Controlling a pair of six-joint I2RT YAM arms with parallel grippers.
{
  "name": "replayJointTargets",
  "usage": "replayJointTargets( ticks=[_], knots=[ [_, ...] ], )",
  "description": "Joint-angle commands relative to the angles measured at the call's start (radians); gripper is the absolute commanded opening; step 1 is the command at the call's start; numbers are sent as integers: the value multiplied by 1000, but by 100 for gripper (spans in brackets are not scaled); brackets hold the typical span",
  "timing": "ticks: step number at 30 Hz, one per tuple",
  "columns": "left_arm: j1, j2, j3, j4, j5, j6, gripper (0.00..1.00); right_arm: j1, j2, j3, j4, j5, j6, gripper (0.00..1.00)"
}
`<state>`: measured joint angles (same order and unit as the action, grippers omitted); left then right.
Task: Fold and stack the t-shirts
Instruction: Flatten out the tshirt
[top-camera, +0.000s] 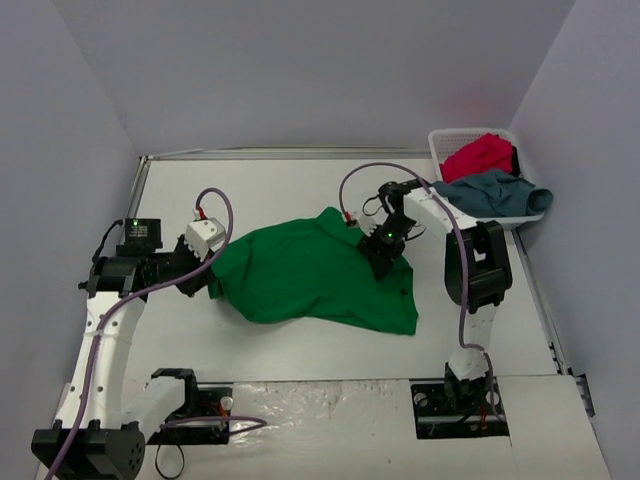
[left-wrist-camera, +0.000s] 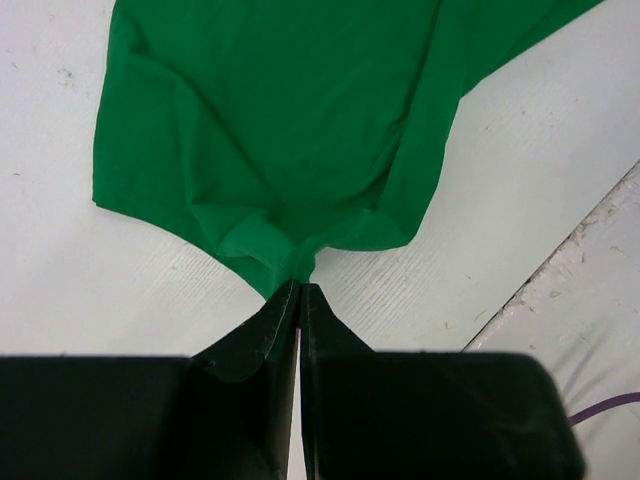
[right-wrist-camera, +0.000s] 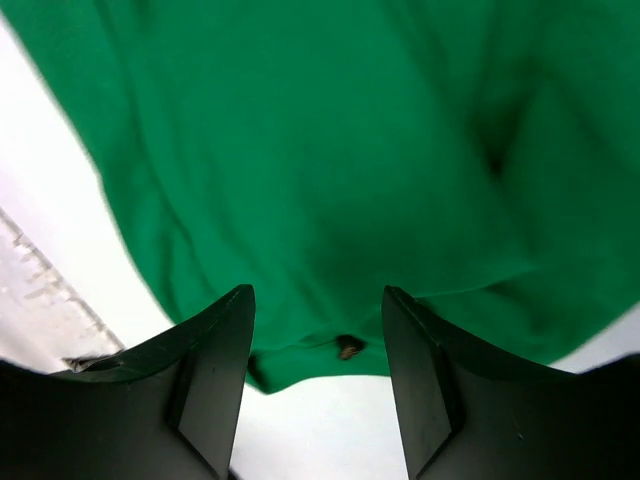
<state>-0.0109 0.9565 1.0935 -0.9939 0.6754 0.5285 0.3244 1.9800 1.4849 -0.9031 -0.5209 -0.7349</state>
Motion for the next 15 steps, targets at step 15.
replayJointTargets(
  ticks=[15],
  knots=[
    [6, 57, -14, 115, 19, -45, 2, -59, 68, 58, 23, 105, 25, 46]
  ],
)
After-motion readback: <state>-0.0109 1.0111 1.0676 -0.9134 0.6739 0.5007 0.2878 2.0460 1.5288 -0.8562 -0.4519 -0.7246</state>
